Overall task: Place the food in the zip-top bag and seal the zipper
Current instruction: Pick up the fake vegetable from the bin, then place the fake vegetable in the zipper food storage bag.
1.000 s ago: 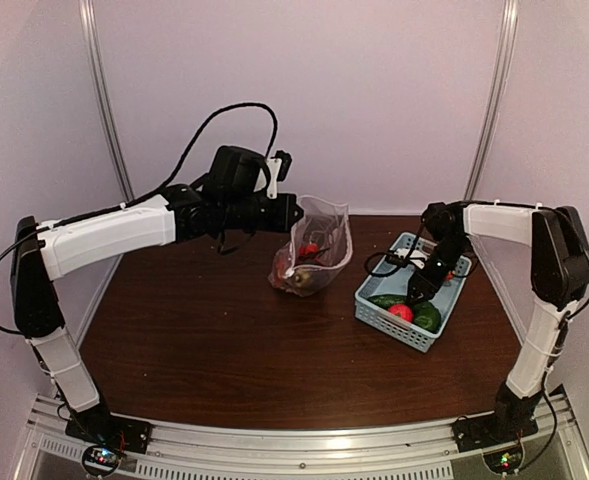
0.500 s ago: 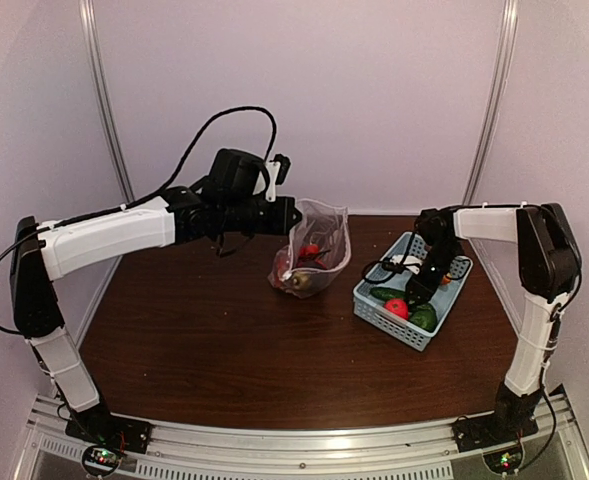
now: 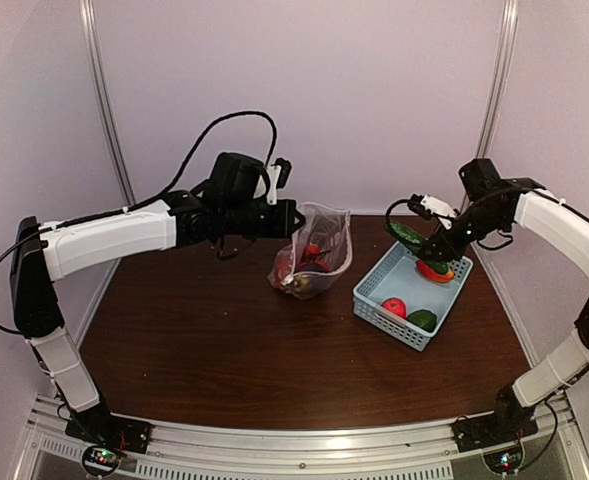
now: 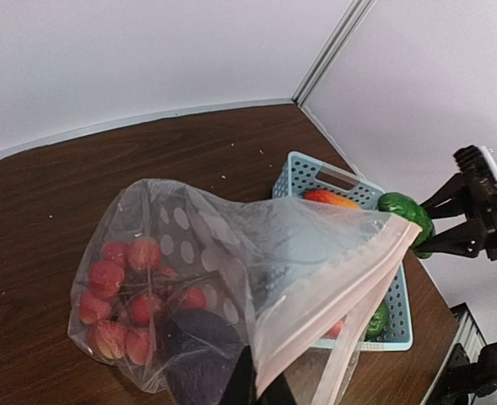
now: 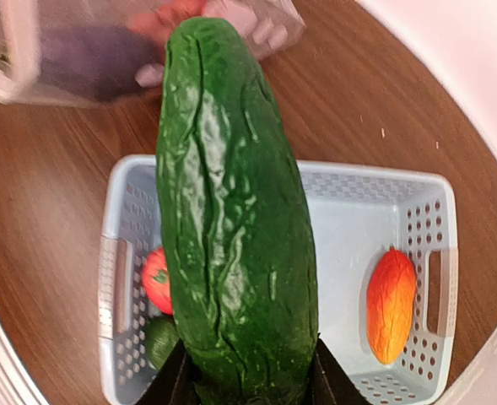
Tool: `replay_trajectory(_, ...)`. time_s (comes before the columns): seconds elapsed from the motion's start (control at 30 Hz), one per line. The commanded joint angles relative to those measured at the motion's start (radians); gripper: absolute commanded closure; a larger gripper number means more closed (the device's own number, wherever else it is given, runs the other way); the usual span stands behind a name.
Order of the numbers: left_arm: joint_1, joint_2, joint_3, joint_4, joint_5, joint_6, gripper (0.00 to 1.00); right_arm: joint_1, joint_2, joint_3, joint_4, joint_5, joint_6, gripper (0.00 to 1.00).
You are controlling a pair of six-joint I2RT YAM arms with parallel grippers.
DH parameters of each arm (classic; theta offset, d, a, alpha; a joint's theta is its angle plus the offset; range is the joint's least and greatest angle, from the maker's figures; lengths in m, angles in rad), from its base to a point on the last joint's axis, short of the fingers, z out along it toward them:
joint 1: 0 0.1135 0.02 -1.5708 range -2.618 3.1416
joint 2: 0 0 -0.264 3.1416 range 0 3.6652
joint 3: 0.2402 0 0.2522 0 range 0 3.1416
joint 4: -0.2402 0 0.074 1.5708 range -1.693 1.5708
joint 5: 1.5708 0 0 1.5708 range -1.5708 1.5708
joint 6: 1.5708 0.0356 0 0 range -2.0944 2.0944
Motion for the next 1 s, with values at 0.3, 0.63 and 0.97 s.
replay_trajectory(0.3, 0.010, 0.027, 0.053, 0.123, 0.107, -0.145, 1.00, 0.270, -0.115, 0.035, 0.391, -0.512, 0.332, 0.85)
replay_trajectory(0.63, 0.020, 0.014, 0.074, 0.177, 0.209, -0.316, 1.00, 0.342, 0.017, 0.040, 0.778, -0.454, 0.564, 0.81)
replay_trajectory(0.97, 0.071, -0.052, -0.076, 0.407, 0.308, -0.566, 1.00, 0.349, 0.021, -0.038, 0.793, -0.333, 0.457, 0.73)
